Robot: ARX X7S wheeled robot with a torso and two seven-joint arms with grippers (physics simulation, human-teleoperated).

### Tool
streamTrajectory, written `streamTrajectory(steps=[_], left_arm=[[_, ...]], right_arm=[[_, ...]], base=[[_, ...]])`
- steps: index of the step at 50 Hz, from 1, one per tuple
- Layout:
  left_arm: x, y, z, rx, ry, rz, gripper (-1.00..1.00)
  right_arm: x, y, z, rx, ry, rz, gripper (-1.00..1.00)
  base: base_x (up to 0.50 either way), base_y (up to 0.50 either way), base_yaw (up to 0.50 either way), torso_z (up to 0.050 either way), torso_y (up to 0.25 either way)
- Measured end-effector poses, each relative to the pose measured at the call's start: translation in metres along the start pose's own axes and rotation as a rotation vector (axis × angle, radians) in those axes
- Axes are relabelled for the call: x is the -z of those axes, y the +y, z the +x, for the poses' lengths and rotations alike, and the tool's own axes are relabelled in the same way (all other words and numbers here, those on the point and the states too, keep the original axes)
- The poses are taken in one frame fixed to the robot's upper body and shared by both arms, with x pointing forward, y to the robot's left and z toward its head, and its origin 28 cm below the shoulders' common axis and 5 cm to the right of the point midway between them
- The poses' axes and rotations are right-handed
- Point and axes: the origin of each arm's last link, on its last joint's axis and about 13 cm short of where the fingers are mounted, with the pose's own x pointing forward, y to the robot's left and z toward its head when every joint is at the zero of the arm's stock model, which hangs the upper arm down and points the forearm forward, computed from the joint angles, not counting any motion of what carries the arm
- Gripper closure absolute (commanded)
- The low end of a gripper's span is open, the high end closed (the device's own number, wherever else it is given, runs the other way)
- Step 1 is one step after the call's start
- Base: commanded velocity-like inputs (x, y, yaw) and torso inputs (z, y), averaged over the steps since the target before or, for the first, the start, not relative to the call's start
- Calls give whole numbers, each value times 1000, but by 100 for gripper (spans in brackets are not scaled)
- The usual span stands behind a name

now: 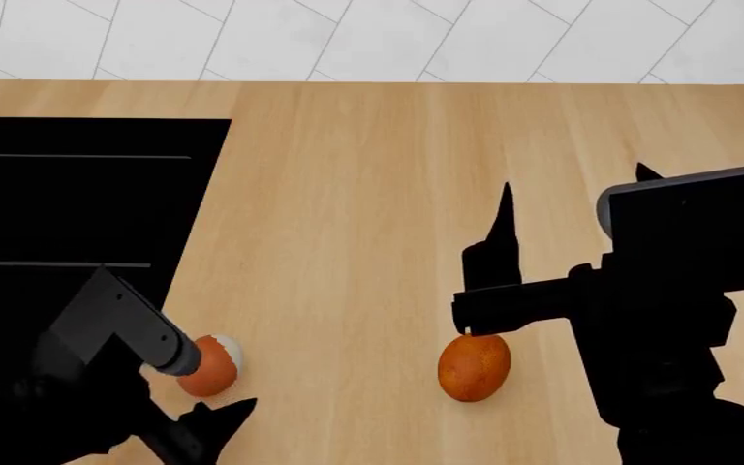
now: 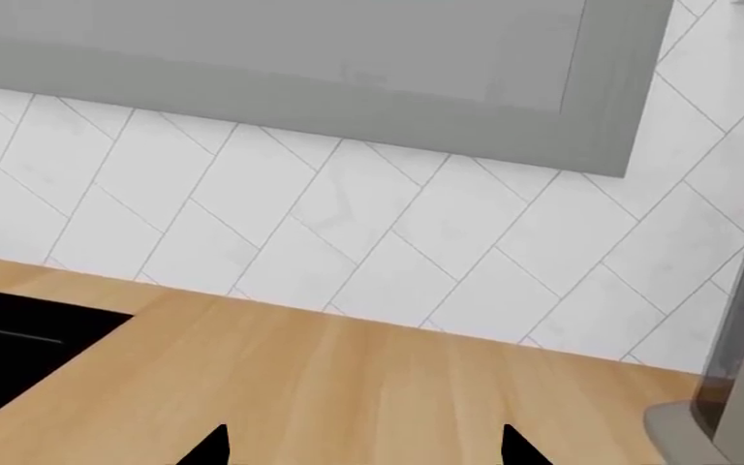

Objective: Place the eggs and milk next to the bowl.

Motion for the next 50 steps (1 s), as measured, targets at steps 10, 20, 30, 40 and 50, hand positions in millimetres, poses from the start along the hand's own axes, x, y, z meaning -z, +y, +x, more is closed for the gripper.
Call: streamTrajectory(steps=[10,20,30,40,50], left_arm=[[0,0,1,4,-2,-1,100],[0,-1,2,-4,1,16,100],[-4,-4,-2,-6,-45,8,100],[-15,-5,-10,-29,-141,-14,100],[-26,-3,-17,-56,-225,-25,100]], right_arm=[[1,0,0,0,3,0,-100],[1,-1,-1,2,3,0,-100],[1,-1,-3,2,4,2,-100],[2,0,-8,-7,13,6,-100],[4,1,-19,-63,46,12,-100]], base=[[0,0,-1,0,0],[0,0,0,0,0],[0,0,0,0,0],[0,0,0,0,0],[0,0,0,0,0]])
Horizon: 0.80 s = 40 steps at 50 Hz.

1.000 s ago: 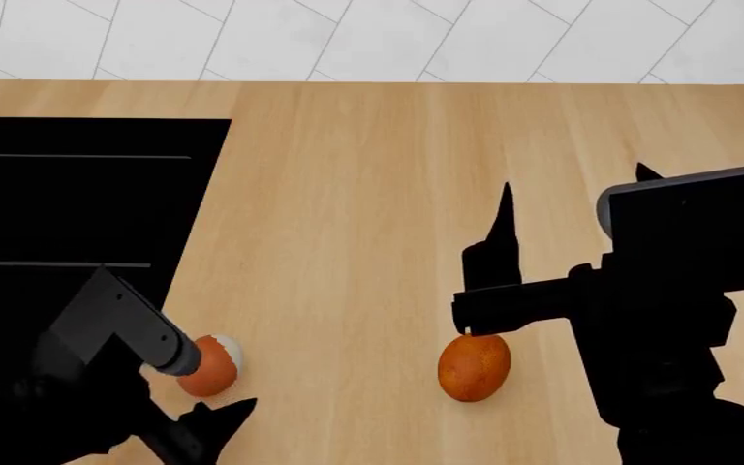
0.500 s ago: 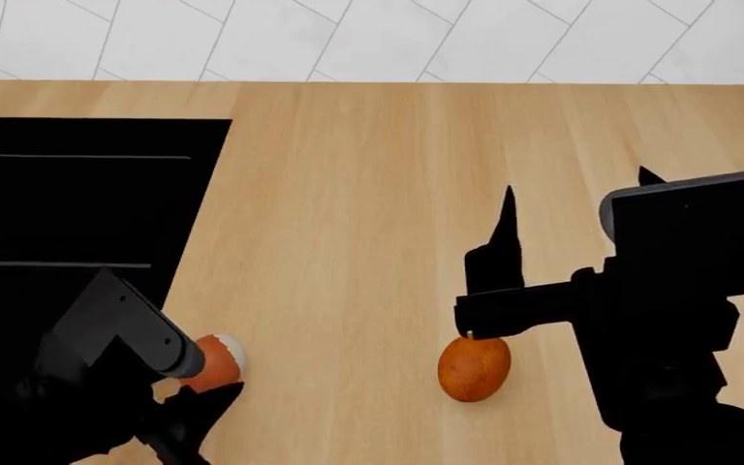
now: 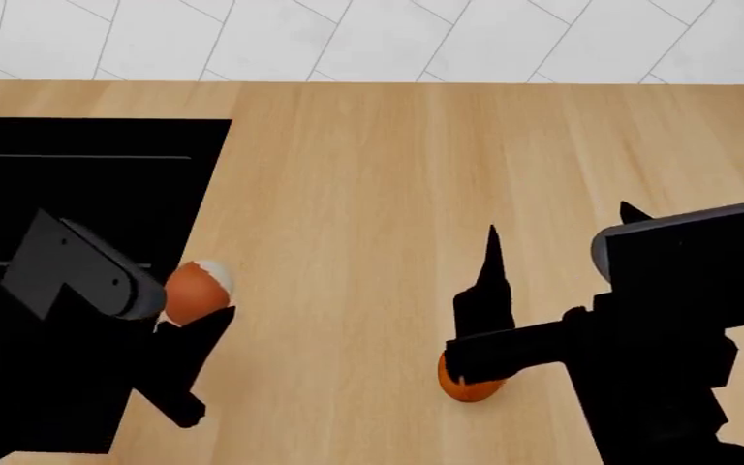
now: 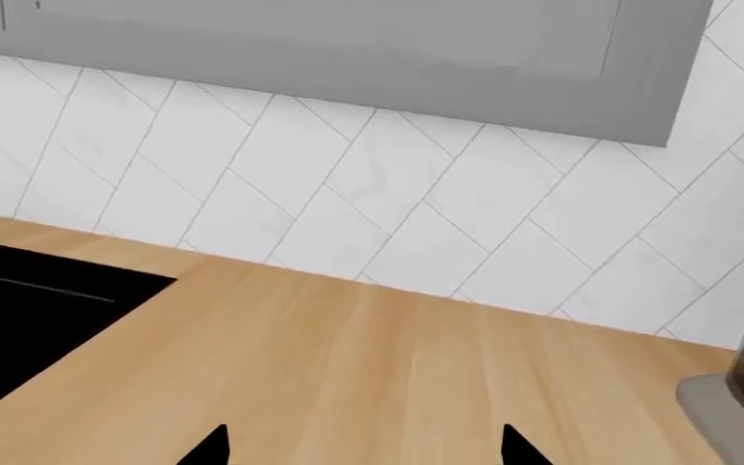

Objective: Place the eggs and milk next to the bowl.

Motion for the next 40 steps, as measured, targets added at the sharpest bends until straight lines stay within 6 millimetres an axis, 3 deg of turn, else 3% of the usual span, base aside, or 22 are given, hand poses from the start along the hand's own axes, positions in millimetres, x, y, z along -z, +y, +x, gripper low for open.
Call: streamTrajectory(steps=[13,40], left_arm=[[-13,2,-4,-43,-90,-13,100],[-13,3,-4,-59,-119,-20,100]], right_arm=[[9,6,-13,-126,72,4,-100],[29,12,-22,-229,198,13,-100]], base=[[0,0,0,0,0],[0,0,0,0,0]])
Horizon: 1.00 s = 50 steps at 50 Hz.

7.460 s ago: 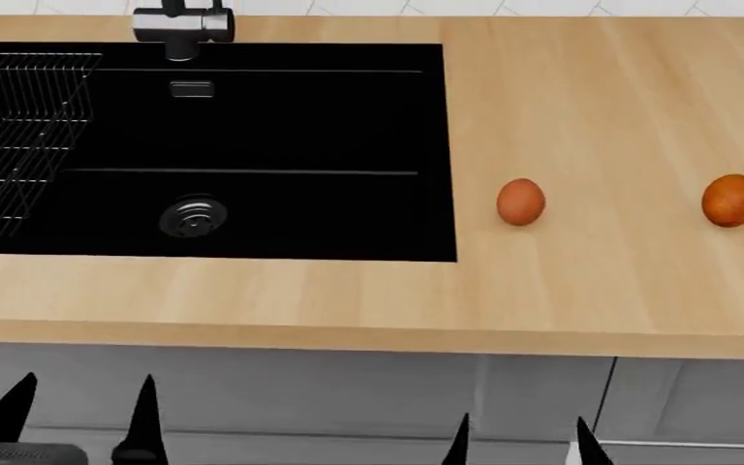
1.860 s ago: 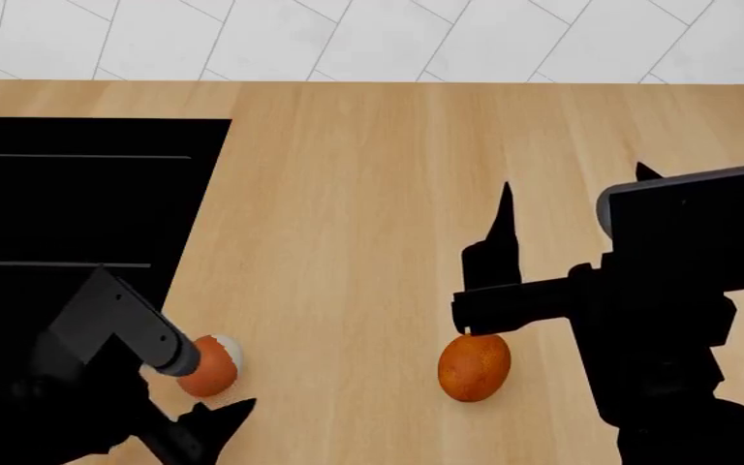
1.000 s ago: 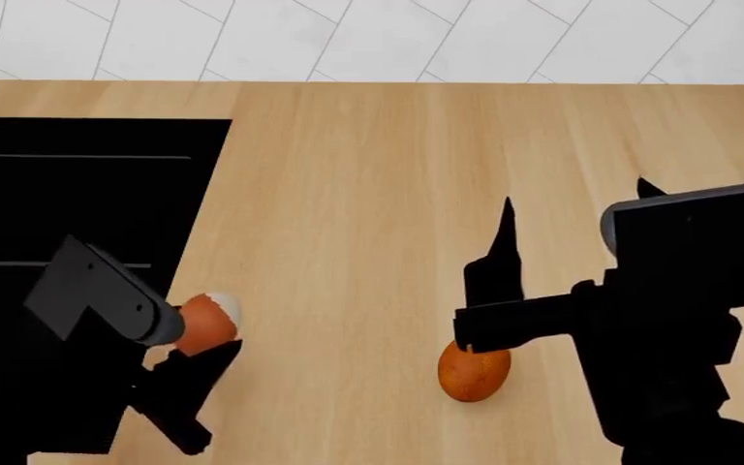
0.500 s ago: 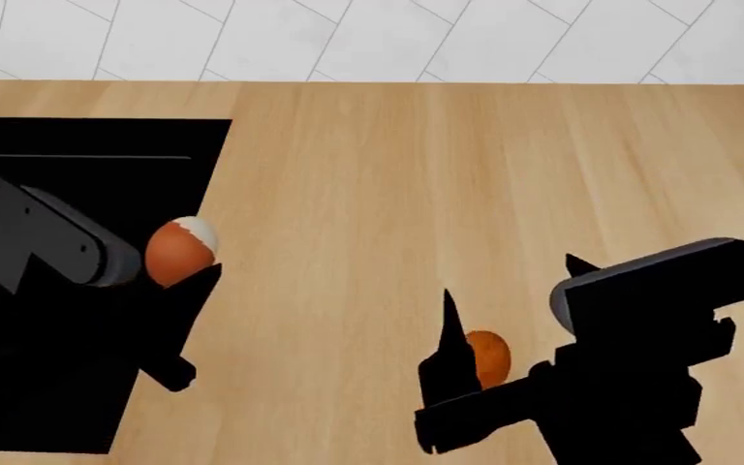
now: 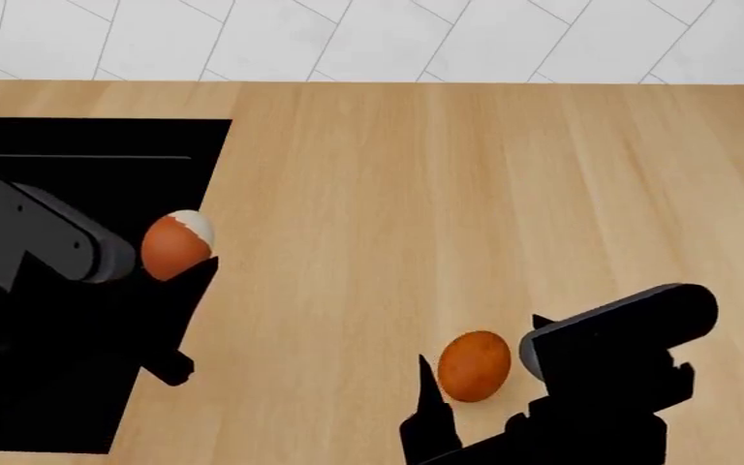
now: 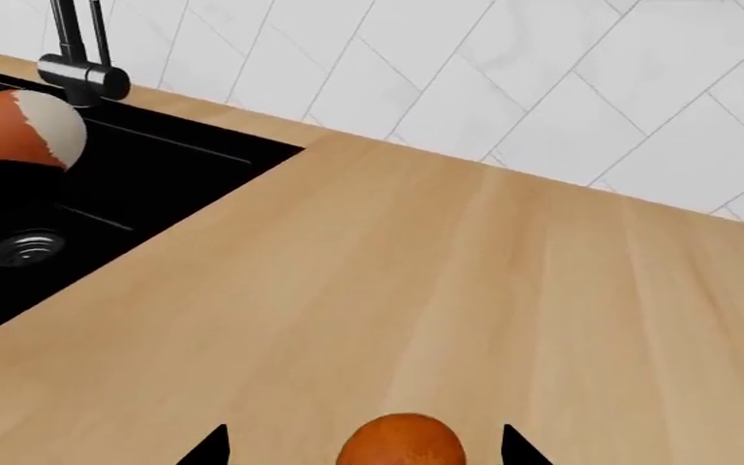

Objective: Place the eggs and milk next to the bowl.

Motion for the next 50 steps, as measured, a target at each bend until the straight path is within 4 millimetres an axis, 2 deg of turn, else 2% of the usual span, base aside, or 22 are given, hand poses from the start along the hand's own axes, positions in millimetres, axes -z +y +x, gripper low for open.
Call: streamTrajectory(steps=[22,50], left_arm=[[2,-1,0,5,3,1,100],[4,0,0,8,4,0,100]], right_arm=[[16,-3,10,14,51,37,-100],[33,-12,35,27,88,89,-100]], base=[[0,0,0,0,0],[0,0,0,0,0]])
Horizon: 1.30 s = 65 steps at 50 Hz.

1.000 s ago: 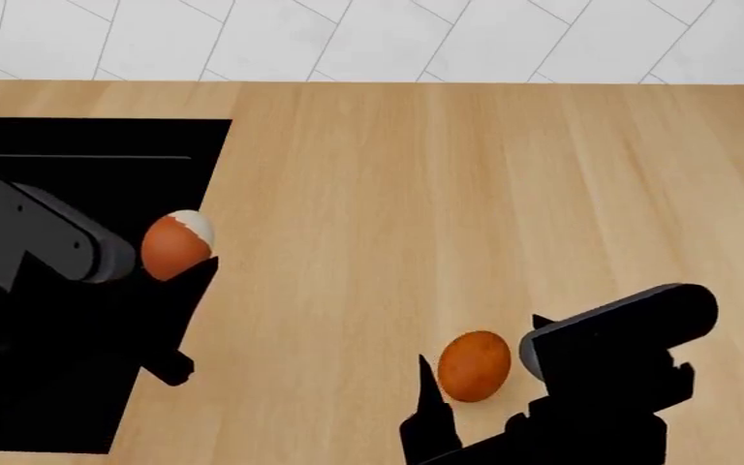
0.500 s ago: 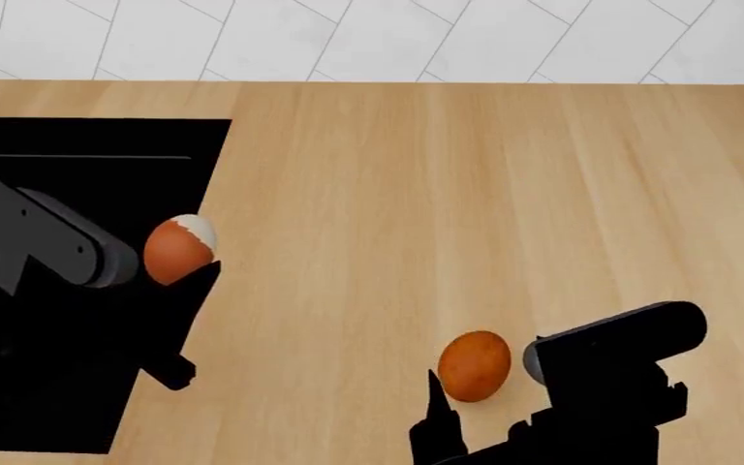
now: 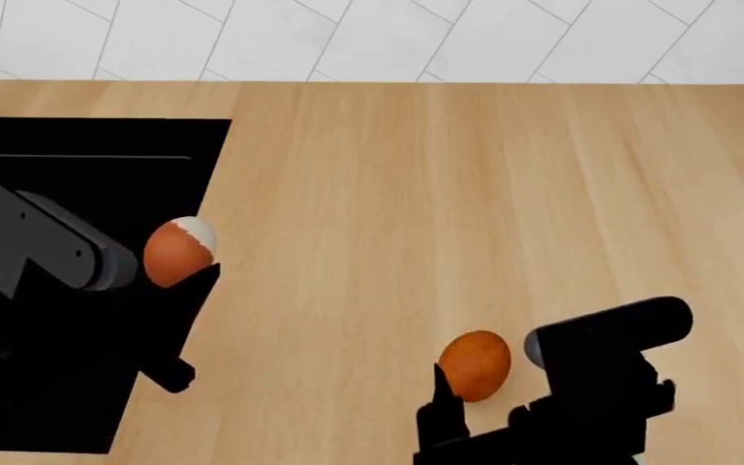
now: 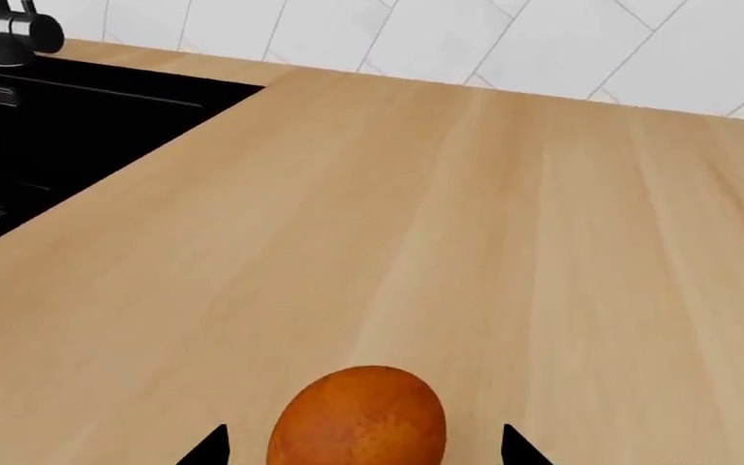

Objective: Place the eggs and milk next to the bowl.

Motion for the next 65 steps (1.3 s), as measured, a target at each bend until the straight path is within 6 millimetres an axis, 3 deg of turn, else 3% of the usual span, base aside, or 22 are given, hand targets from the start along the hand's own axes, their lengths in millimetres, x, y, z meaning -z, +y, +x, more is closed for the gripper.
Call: streamTrajectory(steps=[44,45,65], left_arm=[[1,0,1,0,8,3,100],[1,0,1,0,8,3,100],[4,0,1,-2,8,2,100]], right_arm=[[22,-6,34,-22,64,29,-100],[22,-6,35,-22,63,28,100],[23,-2,33,-30,54,8,100]], base=[[0,0,0,0,0],[0,0,0,0,0],[0,0,0,0,0]])
